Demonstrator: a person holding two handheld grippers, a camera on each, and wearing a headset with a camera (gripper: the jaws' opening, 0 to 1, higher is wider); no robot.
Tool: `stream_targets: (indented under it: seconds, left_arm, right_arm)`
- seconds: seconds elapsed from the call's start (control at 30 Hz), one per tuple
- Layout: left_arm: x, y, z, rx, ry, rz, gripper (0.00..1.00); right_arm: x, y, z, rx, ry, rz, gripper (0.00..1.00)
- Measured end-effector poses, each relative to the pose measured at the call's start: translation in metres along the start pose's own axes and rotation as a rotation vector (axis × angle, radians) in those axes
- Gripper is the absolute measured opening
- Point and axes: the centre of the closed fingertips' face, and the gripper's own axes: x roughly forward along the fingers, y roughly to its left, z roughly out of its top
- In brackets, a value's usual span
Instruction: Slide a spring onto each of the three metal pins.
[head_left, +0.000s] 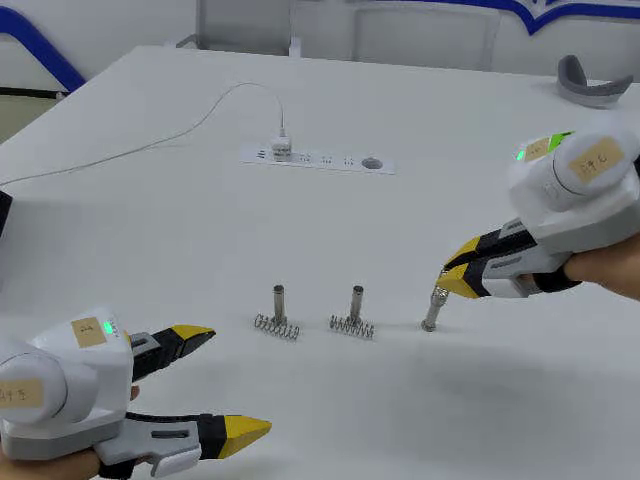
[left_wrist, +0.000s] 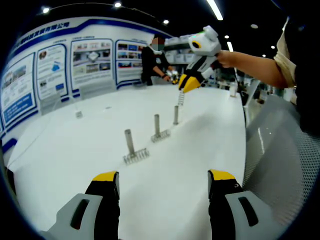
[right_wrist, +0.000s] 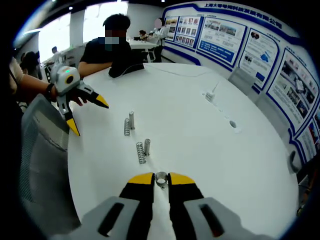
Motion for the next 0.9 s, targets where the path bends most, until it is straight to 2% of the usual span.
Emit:
stream_targets:
  seconds: [0.9]
  left_arm:
    - [0.000,0.001,-0.003,-0.008,0.006,0.006,0.73]
  right_arm:
    - [0.005,-0.014,-0.005,0.020,0.013,-0.007,0.12]
